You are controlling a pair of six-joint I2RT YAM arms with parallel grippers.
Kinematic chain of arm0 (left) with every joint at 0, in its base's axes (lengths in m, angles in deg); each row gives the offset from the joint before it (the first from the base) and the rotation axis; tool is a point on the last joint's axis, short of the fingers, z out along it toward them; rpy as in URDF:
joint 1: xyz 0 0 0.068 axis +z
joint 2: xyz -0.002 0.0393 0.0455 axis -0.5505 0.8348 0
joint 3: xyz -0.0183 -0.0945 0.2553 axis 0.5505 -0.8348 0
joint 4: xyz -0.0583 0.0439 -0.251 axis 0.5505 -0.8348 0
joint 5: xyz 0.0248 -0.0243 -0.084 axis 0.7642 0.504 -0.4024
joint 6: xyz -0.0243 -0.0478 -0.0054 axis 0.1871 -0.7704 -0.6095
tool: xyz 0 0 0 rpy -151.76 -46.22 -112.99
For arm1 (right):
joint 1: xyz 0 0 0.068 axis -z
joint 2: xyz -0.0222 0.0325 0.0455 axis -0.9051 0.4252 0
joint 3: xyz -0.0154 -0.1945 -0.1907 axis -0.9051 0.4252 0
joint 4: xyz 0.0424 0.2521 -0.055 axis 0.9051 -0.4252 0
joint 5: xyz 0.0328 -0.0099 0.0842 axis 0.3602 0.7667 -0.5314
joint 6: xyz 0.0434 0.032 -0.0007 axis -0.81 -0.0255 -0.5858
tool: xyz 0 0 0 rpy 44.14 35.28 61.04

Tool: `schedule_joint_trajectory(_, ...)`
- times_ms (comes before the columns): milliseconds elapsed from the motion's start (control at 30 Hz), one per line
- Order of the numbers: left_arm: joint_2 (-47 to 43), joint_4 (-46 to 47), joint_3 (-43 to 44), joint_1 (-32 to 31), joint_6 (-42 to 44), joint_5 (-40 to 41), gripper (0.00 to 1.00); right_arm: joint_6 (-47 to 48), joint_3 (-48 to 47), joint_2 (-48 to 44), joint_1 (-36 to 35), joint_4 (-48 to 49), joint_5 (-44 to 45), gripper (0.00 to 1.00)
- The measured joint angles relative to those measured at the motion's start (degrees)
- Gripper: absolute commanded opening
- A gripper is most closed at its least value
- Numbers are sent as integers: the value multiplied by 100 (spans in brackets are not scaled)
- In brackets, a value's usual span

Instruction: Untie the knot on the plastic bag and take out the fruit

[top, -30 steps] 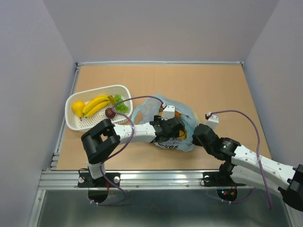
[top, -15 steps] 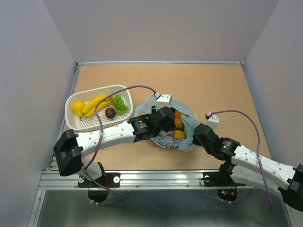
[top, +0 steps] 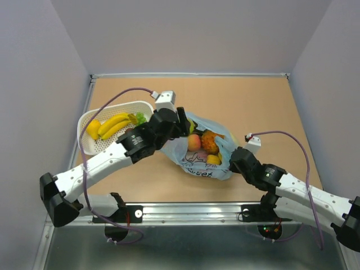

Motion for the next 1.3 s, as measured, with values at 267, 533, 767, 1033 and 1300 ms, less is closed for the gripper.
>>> schedule_joint_trajectory(267,-986,-39,654,1947,358,-188,0,24,0,2,0,-2,4,6)
schedule_joint_trajectory(533,-656,-39,-170,4079,715,-127,12,90,0,-243,0,0,7,6)
schedule_joint_trajectory(767,-157,-168,-1252,4791,914,-127,63,151,0,-295,0,-2,7,7)
schedule_joint_trajectory(1033,-157,-125,-1346,4819,1027,42,99,177,0,-223,0,-2,26,8)
schedule_joint_trajectory(1300,-431,-208,-1346,4782,1021,-170,99,238,0,-225,0,-2,31,8)
